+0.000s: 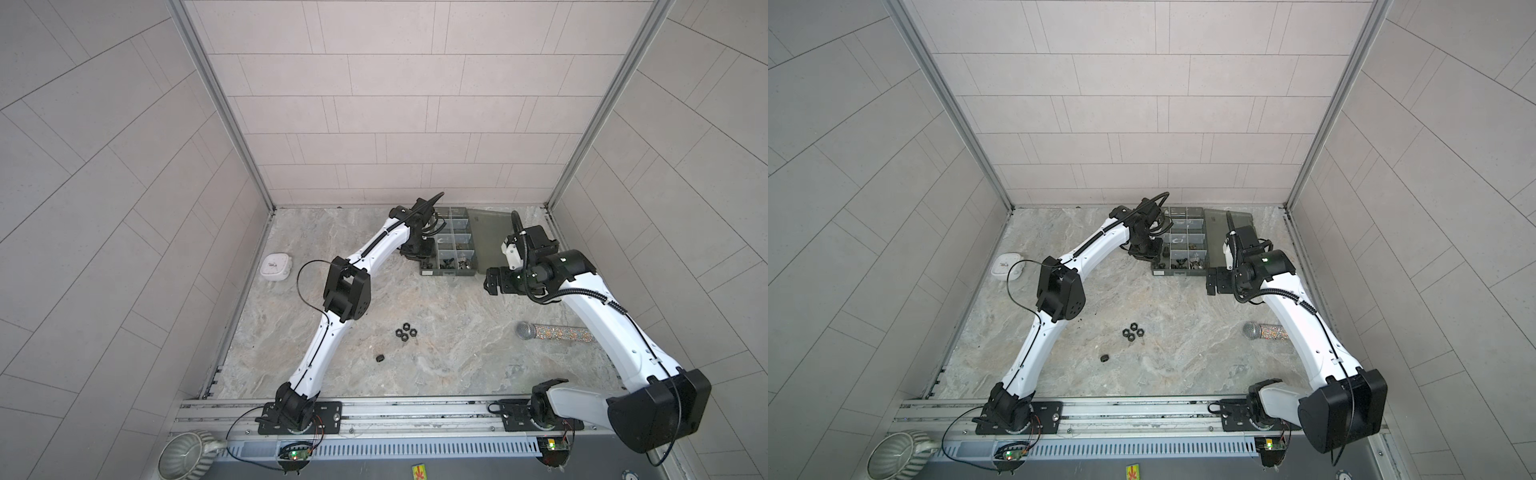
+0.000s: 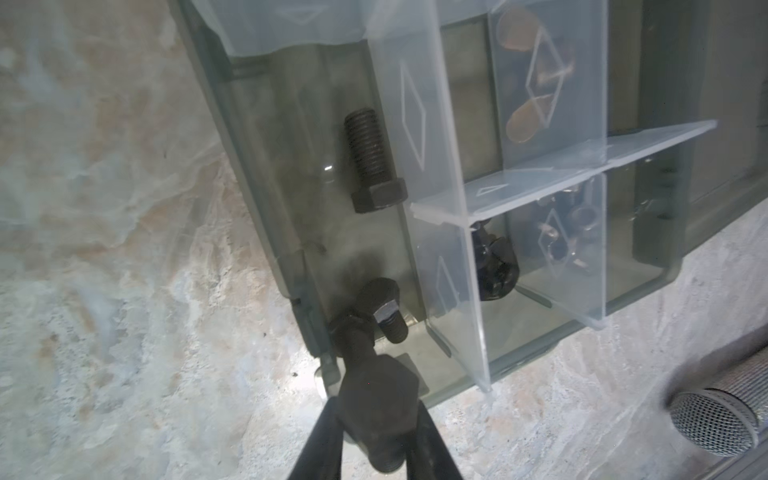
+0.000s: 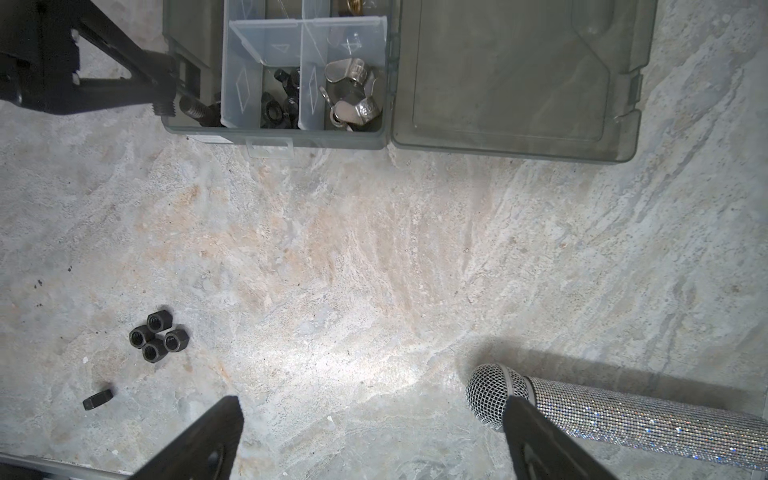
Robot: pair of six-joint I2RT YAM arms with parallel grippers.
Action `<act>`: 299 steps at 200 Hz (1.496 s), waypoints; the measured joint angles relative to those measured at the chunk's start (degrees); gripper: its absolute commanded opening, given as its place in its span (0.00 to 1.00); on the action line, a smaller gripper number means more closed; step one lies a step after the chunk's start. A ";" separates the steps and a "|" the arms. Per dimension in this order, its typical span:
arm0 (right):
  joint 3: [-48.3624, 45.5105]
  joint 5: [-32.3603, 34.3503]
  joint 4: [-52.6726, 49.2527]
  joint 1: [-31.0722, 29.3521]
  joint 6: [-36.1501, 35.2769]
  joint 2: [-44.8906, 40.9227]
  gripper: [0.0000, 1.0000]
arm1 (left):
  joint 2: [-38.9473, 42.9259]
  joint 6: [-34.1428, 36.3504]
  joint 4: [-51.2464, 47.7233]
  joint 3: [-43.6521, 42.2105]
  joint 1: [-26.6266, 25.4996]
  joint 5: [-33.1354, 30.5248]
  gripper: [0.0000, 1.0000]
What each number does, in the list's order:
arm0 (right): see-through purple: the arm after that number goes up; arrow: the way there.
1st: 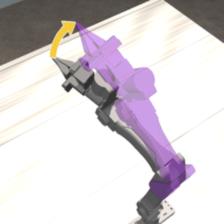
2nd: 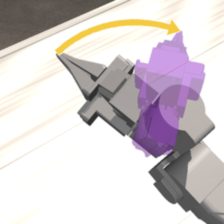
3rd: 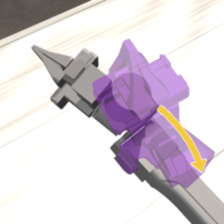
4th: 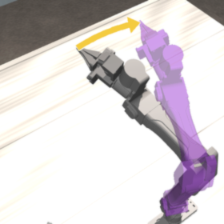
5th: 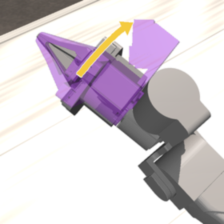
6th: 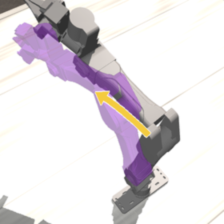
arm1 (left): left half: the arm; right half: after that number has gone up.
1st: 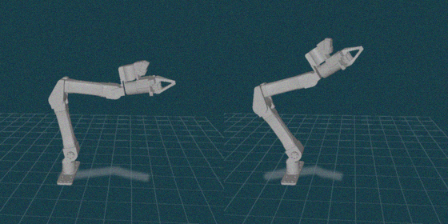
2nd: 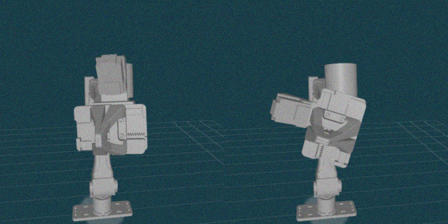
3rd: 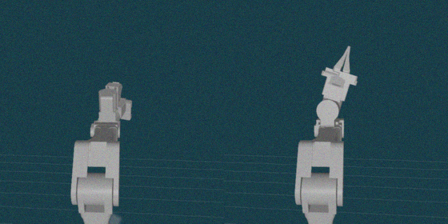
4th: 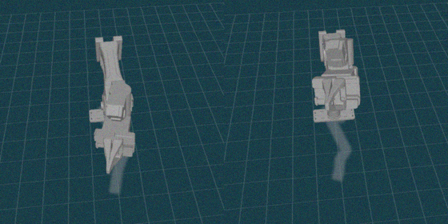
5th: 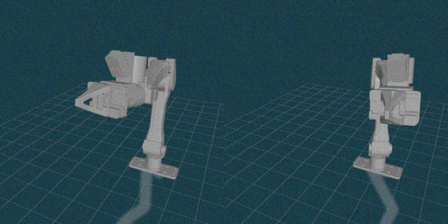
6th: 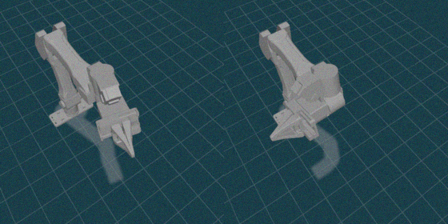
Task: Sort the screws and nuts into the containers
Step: 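Carry the black hex bolt over the box with the left gripper, then open the left gripper to drop the bolt into the bolt compartment, then withdraw the left gripper from the box while the right gripper moves over the nuts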
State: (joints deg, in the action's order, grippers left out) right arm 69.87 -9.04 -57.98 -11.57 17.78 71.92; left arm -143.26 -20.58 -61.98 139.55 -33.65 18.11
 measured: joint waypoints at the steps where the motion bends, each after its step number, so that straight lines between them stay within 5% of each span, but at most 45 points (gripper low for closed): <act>1: 0.04 0.00 0.04 0.00 0.00 0.09 0.99 | 0.00 -0.07 0.15 0.00 0.00 0.15 0.18; 43: 1.99 -0.76 0.74 0.13 -0.46 3.08 0.99 | -0.02 -1.46 3.37 0.00 0.44 2.97 0.20; 71: 2.58 -1.07 0.76 0.26 -0.66 3.85 0.99 | -0.22 -1.75 4.35 0.07 0.63 4.17 0.42; 99: 2.95 -1.11 0.79 0.35 -0.70 4.09 0.99 | -0.33 -2.03 4.81 0.07 0.90 4.81 0.52; 201: 5.05 -1.25 0.90 0.37 -0.70 4.59 0.99 | -0.33 2.51 3.41 0.76 3.50 -4.72 0.54; 299: 5.51 -1.22 0.85 0.37 -1.07 5.25 0.99 | -2.84 1.97 3.93 -0.87 2.58 -4.26 0.46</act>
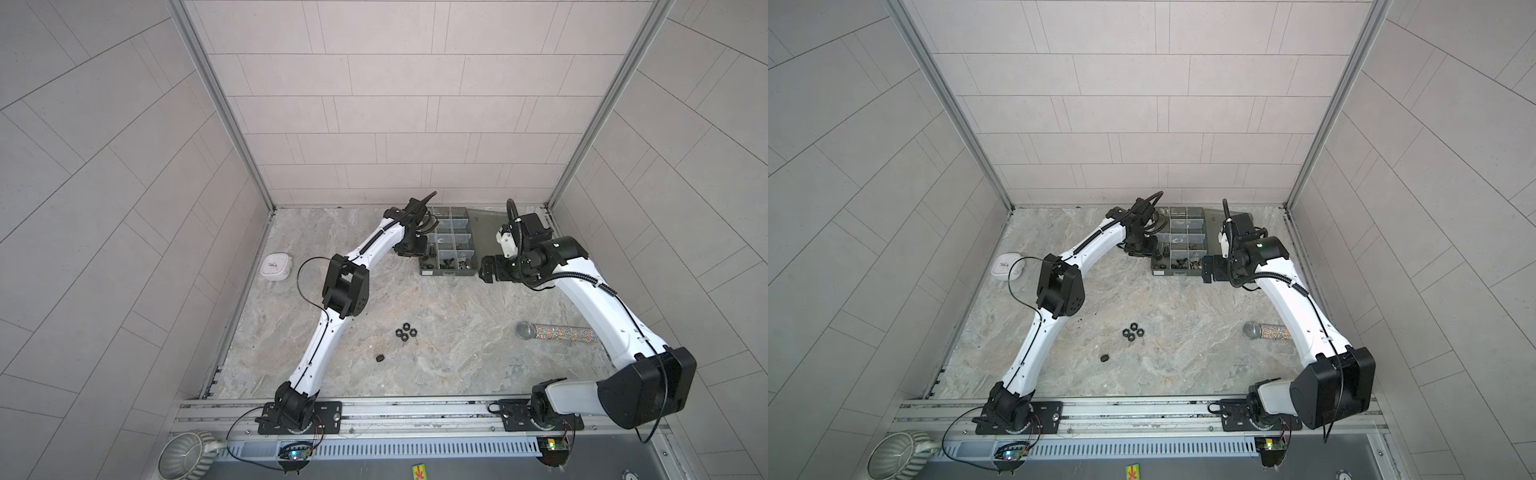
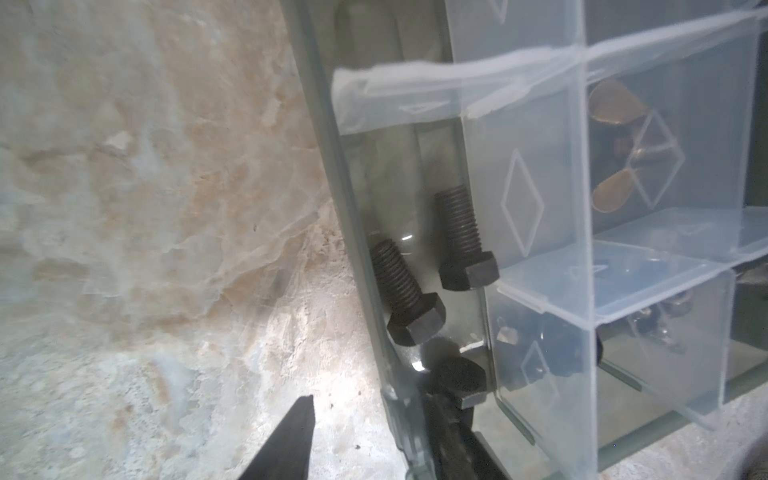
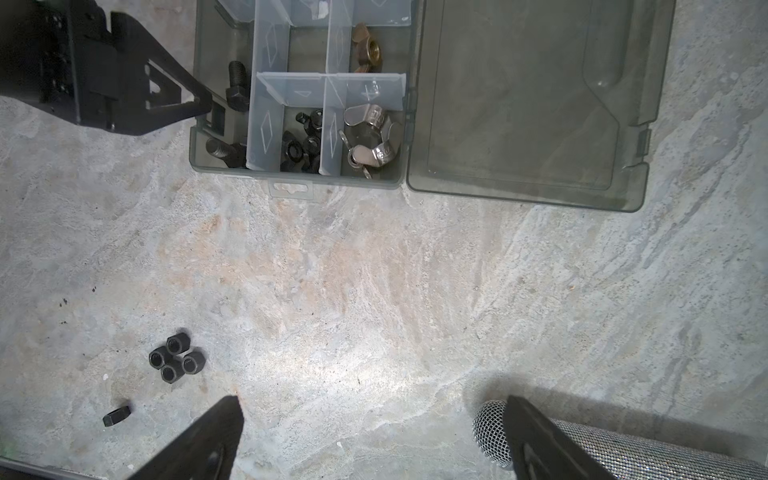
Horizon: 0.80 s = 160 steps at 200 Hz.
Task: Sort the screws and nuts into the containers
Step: 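Withdraw the left gripper from the box while the right gripper moves over the nuts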
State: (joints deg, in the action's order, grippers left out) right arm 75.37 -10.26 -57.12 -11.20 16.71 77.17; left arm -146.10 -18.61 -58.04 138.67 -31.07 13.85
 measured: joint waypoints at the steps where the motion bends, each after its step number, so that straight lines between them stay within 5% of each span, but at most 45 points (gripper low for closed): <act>1: 0.00 0.00 0.00 0.00 0.00 0.00 0.99 | 0.00 0.02 0.02 -0.02 0.00 0.00 0.46; 88: -0.52 -0.33 0.15 0.00 -0.02 0.11 0.99 | -0.04 -1.09 1.03 -1.14 -1.09 -2.36 0.00; 126: -1.16 -1.01 0.42 0.00 -0.02 0.11 0.99 | 0.85 1.44 -1.31 -2.03 -1.16 -3.45 0.00; 160: -1.79 -1.49 0.55 0.00 0.02 0.11 0.99 | 5.97 1.95 0.28 -11.06 -1.20 -5.07 0.00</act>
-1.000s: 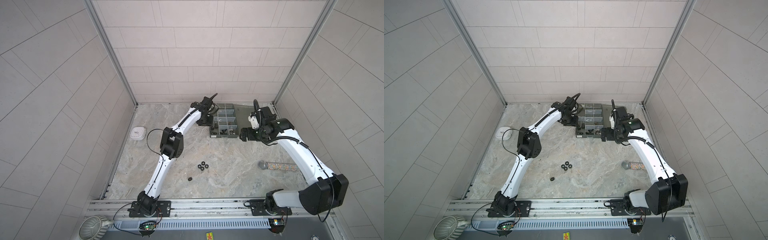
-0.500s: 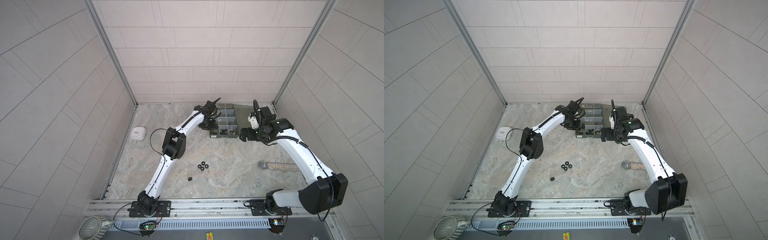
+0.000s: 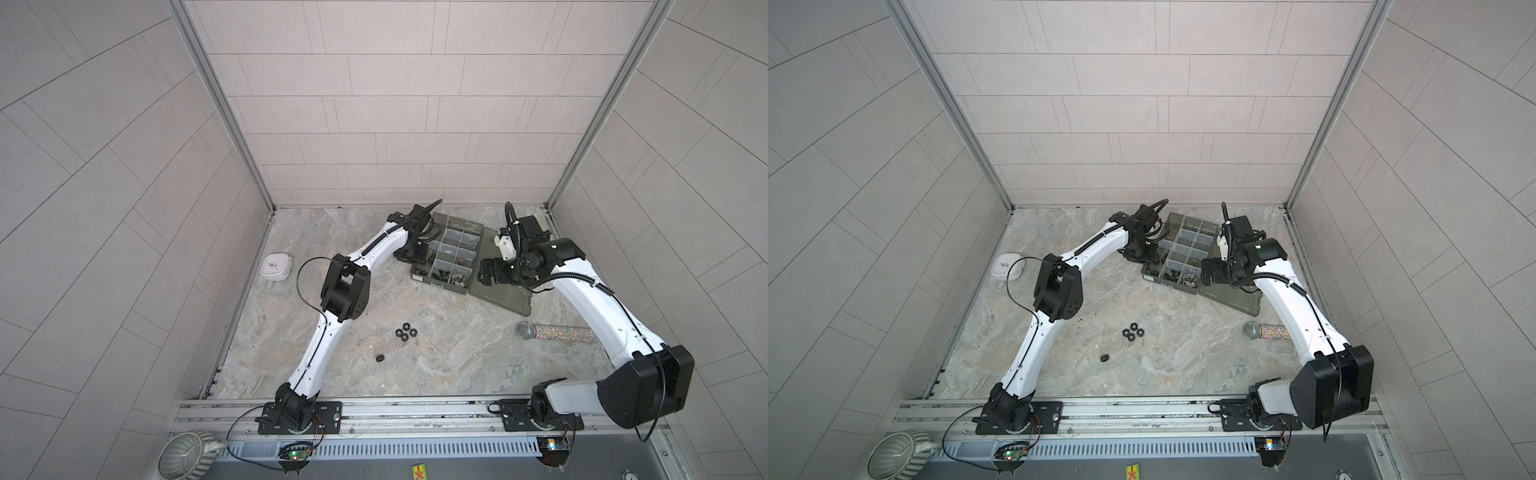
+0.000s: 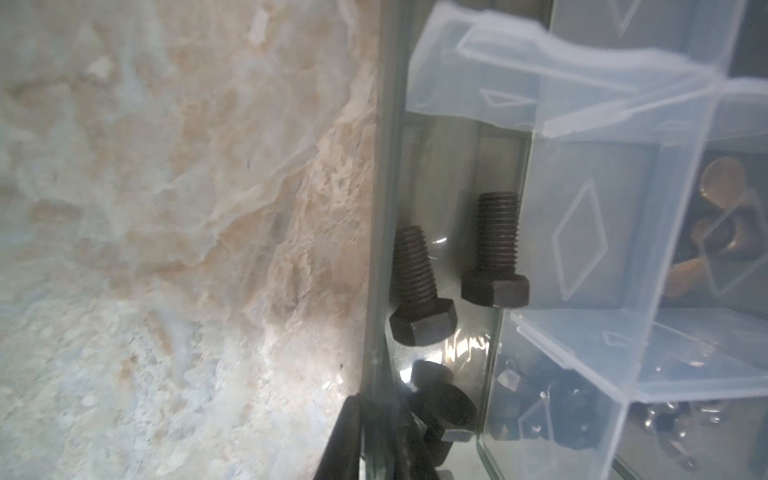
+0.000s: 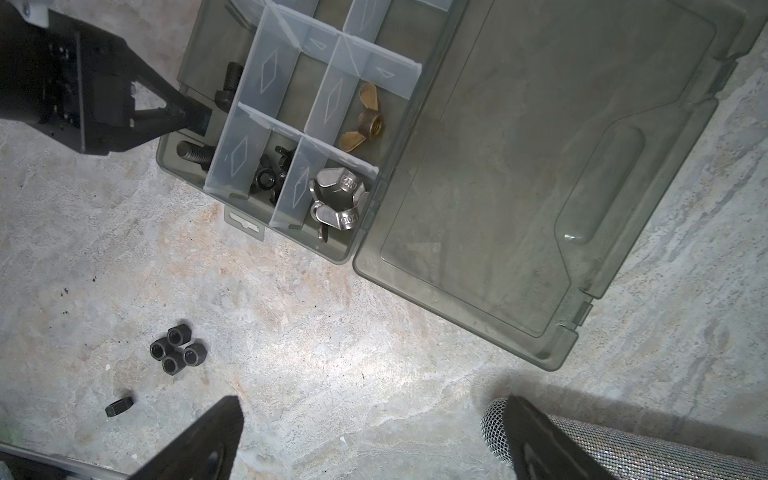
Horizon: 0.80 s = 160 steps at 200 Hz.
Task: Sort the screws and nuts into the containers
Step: 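Withdraw the left gripper from the box while the right gripper moves over the nuts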
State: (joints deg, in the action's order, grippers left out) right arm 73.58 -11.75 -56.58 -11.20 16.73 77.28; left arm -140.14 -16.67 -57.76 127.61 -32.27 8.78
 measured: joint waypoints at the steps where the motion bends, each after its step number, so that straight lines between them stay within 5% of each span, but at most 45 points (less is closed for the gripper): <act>1: 0.00 0.00 0.00 0.00 0.00 0.00 0.99 | 0.20 0.02 0.04 -0.26 0.00 -0.04 0.00; 82: -2.12 -0.98 0.98 -2.29 1.38 -0.04 0.99 | 17.00 -3.61 5.92 -28.20 0.42 -1.77 0.00; 145: -5.75 2.34 0.00 -9.77 1.97 -3.78 0.99 | 21.51 -8.66 10.03 -35.52 -2.67 -1.40 0.02; 160: -6.91 3.50 -0.70 -11.21 2.01 -5.55 0.90 | 22.67 -9.75 11.08 -37.35 -3.91 -1.62 0.06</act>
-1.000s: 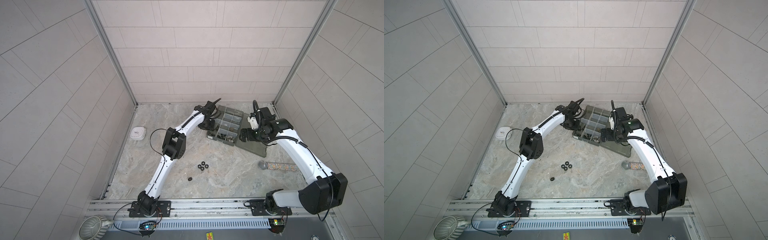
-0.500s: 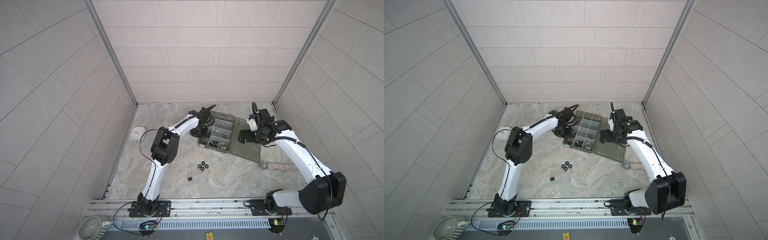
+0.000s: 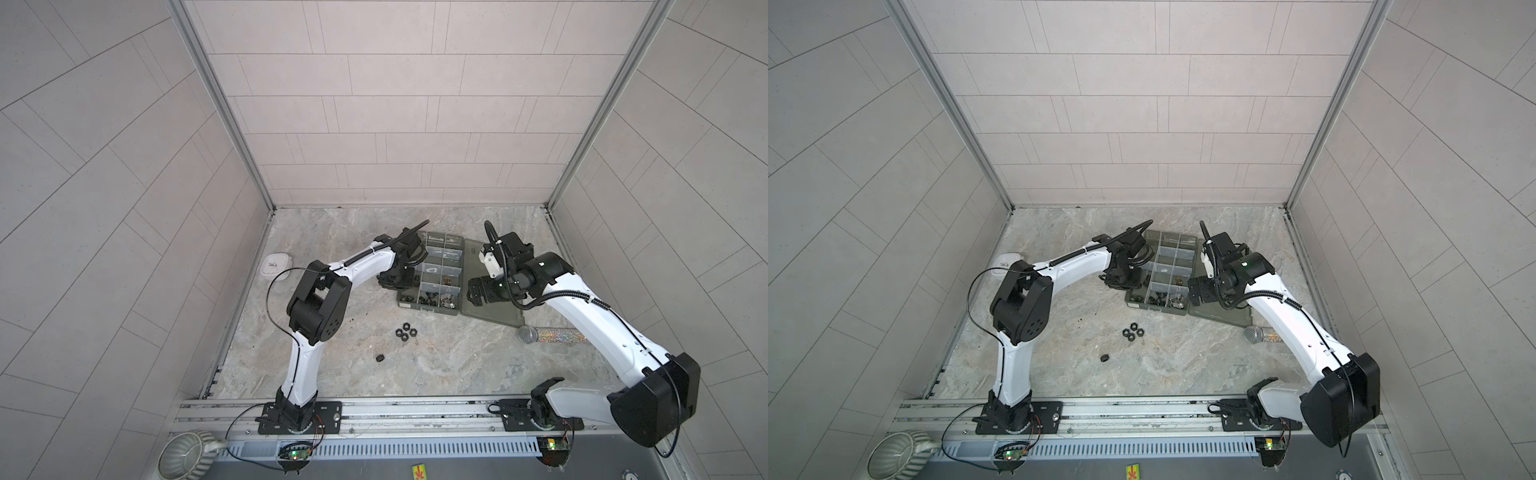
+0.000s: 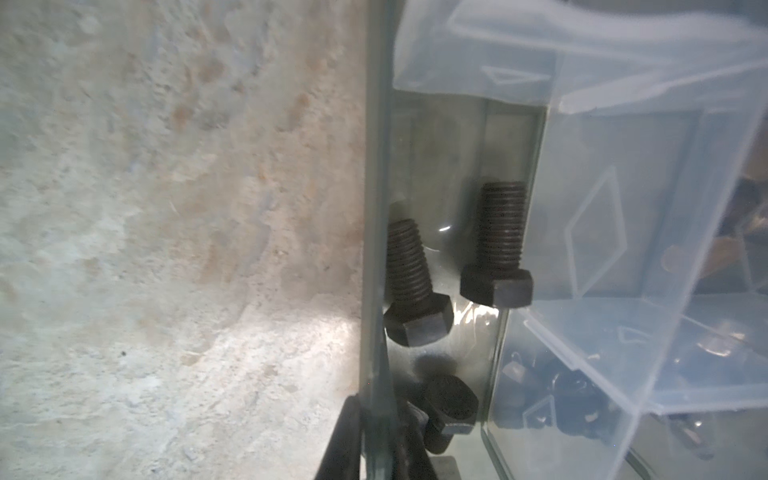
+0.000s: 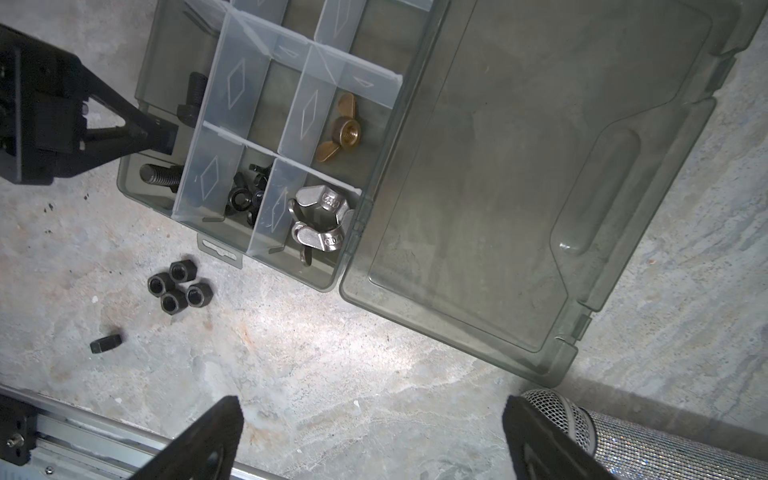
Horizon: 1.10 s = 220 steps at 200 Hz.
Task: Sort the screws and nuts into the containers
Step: 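Withdraw the left gripper from the box while the right gripper moves over the nuts, then lower the right gripper onto a black hex nut in the cluster and close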
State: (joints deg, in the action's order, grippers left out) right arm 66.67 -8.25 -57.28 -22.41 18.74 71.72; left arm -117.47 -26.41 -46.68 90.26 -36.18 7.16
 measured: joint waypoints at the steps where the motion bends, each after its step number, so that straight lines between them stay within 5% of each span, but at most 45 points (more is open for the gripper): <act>1: -0.09 0.09 0.00 -0.13 0.15 -0.15 0.90 | 0.11 -0.11 0.09 -0.22 -0.09 0.02 0.07; 37: -3.32 1.51 -0.26 -3.74 0.94 -3.96 0.89 | 4.59 -1.44 0.24 -5.88 -1.75 1.33 0.42; 74: -5.86 1.42 0.68 -8.85 2.54 -5.73 0.85 | 13.11 -1.11 -2.73 -8.74 -2.03 0.24 0.66; 111: -5.62 1.92 3.56 -15.17 4.31 -3.91 0.77 | 22.99 0.55 -4.13 -8.79 1.57 -1.51 0.69; 177: -2.34 2.67 8.13 -24.28 7.93 11.56 0.56 | 37.55 3.32 -1.46 -21.84 19.12 -0.02 0.70; 220: 2.75 1.99 8.90 -26.53 8.39 20.74 0.56 | 46.38 4.39 0.92 -28.26 20.15 0.74 0.70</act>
State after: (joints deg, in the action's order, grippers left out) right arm 69.43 -6.26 -48.38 -48.95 27.14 92.47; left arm -71.09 -22.02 -45.76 62.00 -16.03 7.90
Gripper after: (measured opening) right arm 0.554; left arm 0.697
